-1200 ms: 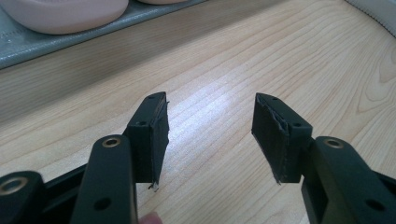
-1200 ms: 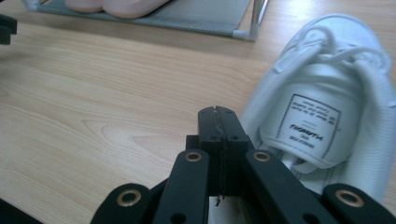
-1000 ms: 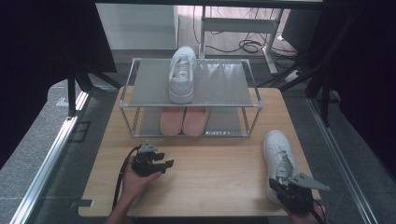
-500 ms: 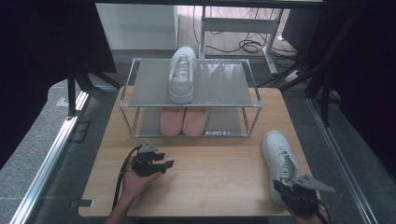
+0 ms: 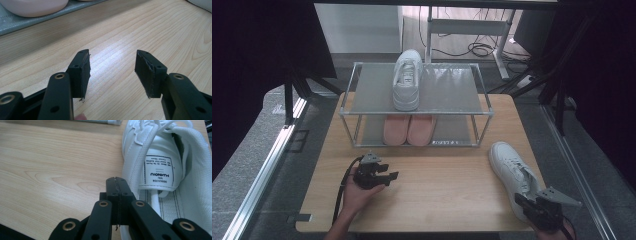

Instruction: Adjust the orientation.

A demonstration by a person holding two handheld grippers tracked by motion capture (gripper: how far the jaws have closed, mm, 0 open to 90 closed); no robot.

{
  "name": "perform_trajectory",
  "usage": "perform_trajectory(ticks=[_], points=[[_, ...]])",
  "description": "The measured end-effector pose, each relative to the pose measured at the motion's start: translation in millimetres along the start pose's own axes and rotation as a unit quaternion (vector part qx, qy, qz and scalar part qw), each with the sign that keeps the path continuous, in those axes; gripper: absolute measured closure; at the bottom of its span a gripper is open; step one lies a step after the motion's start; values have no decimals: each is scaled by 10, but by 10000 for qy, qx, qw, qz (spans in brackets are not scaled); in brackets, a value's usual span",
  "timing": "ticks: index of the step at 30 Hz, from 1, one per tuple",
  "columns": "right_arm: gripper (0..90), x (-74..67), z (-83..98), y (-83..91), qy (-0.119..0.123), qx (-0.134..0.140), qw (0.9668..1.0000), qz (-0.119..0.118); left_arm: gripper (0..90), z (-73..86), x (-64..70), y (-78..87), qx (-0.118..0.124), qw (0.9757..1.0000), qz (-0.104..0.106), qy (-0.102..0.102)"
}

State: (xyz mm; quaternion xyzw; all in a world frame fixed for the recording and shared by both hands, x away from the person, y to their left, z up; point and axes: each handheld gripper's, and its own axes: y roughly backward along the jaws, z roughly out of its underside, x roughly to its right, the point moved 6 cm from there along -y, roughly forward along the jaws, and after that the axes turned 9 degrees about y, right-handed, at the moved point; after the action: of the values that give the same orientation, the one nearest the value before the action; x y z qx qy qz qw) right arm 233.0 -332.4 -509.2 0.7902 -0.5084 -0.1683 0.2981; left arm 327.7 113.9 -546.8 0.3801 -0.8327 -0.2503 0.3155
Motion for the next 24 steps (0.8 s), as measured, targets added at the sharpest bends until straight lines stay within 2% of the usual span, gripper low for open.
perform_trajectory(ticks=[6,15,19,24], points=[[900,47,15,12,-32,-8,10000,40,465,3,1,-6,-15,10000,2,0],[900,25,-2,-9,35,50,10000,6,464,8,7,-18,-38,10000,9,-6],[900,1,-60,0,57,141,9998,-138,464,12,15,-29,-59,10000,12,-20],[900,41,-201,22,122,274,9995,-82,464,10,27,-28,-52,10000,20,-25]])
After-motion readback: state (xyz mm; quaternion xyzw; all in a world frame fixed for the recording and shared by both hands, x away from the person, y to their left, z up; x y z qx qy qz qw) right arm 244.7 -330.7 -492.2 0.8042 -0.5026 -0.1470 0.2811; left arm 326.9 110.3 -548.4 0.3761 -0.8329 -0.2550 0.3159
